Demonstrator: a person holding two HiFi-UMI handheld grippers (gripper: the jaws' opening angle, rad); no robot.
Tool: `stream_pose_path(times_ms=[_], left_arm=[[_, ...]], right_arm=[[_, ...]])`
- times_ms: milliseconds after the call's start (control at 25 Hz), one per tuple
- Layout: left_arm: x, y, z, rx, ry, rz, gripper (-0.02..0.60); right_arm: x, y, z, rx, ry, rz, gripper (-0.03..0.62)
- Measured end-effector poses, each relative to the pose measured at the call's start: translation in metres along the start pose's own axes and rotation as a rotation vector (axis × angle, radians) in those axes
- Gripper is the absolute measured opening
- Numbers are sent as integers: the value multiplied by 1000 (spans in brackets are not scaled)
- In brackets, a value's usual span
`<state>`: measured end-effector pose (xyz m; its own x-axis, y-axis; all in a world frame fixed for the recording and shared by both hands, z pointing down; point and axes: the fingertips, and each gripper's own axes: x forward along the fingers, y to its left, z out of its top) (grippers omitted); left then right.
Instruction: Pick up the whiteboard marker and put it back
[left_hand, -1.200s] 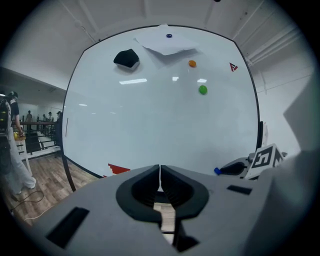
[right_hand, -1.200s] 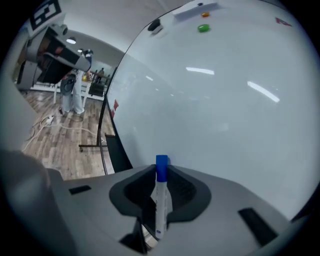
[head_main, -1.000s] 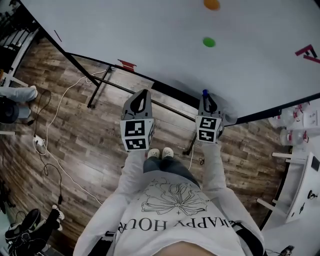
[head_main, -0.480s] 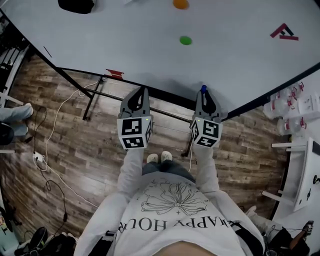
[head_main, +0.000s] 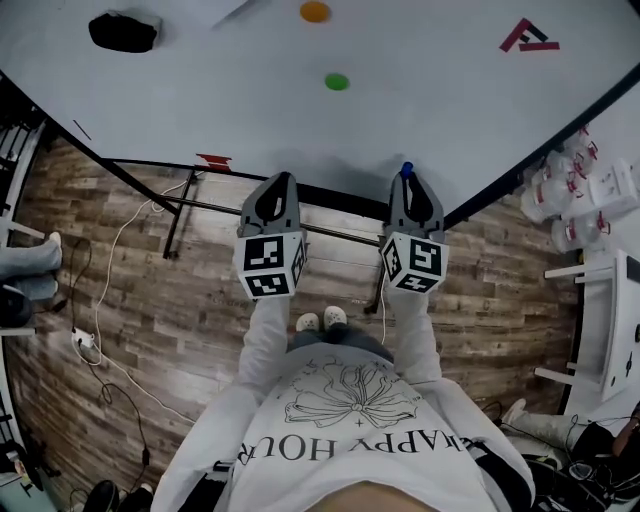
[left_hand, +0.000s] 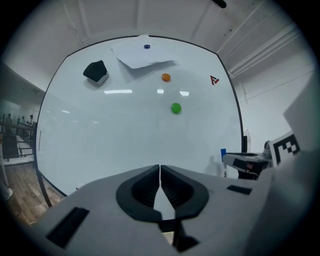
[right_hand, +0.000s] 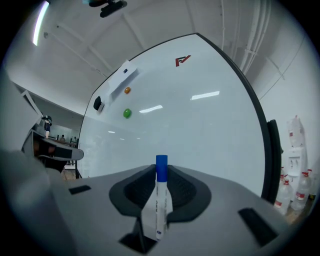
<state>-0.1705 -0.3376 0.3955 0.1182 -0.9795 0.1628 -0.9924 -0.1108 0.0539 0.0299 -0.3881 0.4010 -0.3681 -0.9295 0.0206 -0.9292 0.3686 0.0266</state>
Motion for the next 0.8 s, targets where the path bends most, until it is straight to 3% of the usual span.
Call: stream_pose_path(times_ms=[400, 800], left_arm=[[16, -43, 21, 30, -33, -86, 9], [36, -96, 19, 50, -26, -191, 9]], right_arm=[[-23, -54, 34, 12, -81, -107, 67], [-51, -103, 30, 9, -75, -203, 67]])
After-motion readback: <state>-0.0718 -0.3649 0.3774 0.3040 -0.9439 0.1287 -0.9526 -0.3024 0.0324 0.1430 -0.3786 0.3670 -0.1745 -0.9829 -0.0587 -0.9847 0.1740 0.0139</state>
